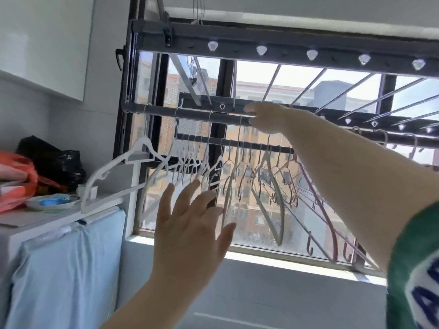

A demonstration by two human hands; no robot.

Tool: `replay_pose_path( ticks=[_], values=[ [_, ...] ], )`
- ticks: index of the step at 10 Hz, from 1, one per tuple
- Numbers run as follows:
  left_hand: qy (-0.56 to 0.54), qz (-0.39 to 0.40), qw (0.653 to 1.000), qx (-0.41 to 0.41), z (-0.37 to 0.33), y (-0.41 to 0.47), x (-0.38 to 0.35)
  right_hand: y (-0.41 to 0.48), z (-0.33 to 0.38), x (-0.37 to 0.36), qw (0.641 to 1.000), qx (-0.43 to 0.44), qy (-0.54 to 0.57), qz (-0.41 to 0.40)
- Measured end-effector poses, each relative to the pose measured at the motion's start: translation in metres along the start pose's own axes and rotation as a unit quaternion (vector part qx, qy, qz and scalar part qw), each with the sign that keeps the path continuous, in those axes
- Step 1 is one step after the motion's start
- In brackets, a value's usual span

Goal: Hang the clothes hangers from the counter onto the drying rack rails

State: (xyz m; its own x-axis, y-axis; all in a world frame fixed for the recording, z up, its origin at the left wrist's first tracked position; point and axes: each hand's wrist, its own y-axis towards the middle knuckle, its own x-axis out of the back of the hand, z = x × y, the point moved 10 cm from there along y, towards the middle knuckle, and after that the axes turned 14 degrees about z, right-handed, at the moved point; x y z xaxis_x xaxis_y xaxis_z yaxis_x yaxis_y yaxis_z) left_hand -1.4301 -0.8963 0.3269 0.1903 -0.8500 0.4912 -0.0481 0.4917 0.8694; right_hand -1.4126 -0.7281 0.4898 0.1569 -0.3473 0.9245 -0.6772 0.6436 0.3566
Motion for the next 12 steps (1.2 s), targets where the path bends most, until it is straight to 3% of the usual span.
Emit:
replay_pose_path(
  ticks=[2, 8, 12],
  values=[
    [0.037, -0.063, 0.997, -0.008, -0.010, 0.000, -0.005, 0.039, 0.006, -0.015, 1.000, 0.021, -0.016, 0.000],
    [0.028, -0.059, 0.998, 0.007, -0.020, -0.001, -0.012, 0.053, 0.000, -0.018, 0.999, 0.037, -0.012, 0.001],
    [-0.041, -0.050, 0.998, -0.026, -0.010, -0.007, 0.007, -0.022, -0.032, 0.025, 0.996, -0.005, 0.027, -0.079]
  ],
)
